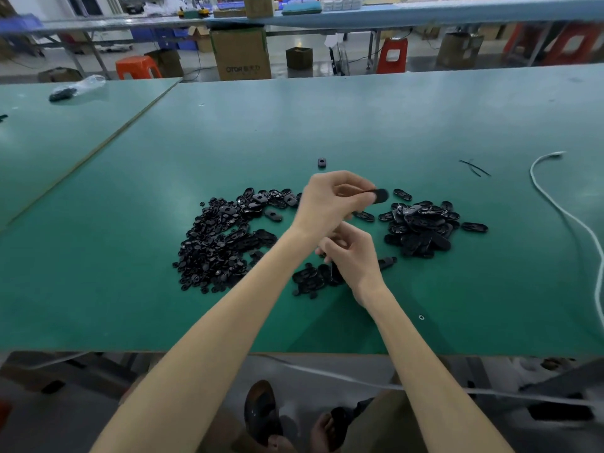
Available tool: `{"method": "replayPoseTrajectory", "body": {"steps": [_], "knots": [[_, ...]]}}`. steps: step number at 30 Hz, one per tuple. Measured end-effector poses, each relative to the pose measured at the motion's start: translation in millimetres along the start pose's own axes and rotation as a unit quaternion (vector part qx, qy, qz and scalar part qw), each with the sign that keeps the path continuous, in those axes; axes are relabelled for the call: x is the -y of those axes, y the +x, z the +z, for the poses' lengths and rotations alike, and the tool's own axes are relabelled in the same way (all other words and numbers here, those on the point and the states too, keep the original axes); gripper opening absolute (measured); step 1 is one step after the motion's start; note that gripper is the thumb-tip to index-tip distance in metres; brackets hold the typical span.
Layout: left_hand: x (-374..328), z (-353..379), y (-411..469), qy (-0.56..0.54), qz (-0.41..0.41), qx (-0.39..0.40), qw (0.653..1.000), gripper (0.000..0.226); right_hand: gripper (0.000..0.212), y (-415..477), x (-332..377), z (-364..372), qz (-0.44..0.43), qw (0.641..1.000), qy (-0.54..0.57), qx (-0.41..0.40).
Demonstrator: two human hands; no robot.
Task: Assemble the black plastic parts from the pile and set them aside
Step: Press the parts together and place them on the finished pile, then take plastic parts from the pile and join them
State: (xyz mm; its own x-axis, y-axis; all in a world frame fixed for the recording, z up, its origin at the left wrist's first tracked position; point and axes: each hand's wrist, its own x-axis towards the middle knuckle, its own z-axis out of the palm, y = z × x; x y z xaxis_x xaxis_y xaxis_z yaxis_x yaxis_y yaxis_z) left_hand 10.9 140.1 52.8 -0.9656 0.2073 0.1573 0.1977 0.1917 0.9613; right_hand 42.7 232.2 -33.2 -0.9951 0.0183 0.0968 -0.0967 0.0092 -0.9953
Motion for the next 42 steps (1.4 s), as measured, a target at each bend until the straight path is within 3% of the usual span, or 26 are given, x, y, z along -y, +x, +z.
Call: {"method": "replayPoseTrajectory", "body": {"steps": [4,7,10,14,18,21,28,33,39,42], "knots": [[-10,35,18,-0.022,0.008,0.041,0.999,0.027,0.027,-2,1,-2,-0.006,1.000,-0.014,0.010],[-4,38,22,-0.024,-0.006,0.068,0.997,0.034,0.025,-2,3,-2,0.004,0.999,-0.037,0.005],[13,19,22,0.024,-0.005,0.015,1.000,0.024,0.028,0,3,-1,0.004,0.999,-0.038,-0.003],[38,-18,21,0.165,-0.020,-0.049,0.985,0.020,0.008,1,-2,2,-0.025,0.999,0.013,-0.023],[56,-45,7,0.263,-0.034,0.024,0.964,0.014,0.008,4,-6,0,-0.022,0.990,0.081,-0.115],[63,-49,-4,0.296,-0.047,0.091,0.950,0.025,0.014,6,-6,0,-0.013,0.983,0.112,-0.143],[66,-42,-12,0.359,-0.038,0.092,0.928,0.036,0.020,5,-6,-1,0.002,0.984,0.114,-0.140],[68,-50,-19,0.281,-0.045,0.049,0.957,0.022,0.003,3,-8,-3,-0.005,0.989,0.072,-0.127],[63,-58,-30,0.132,-0.034,0.023,0.990,0.013,0.002,1,-9,-2,-0.022,0.994,0.028,-0.104],[59,-62,-34,0.102,-0.015,0.012,0.995,0.014,0.016,0,-8,0,-0.031,0.997,-0.012,-0.068]]}}
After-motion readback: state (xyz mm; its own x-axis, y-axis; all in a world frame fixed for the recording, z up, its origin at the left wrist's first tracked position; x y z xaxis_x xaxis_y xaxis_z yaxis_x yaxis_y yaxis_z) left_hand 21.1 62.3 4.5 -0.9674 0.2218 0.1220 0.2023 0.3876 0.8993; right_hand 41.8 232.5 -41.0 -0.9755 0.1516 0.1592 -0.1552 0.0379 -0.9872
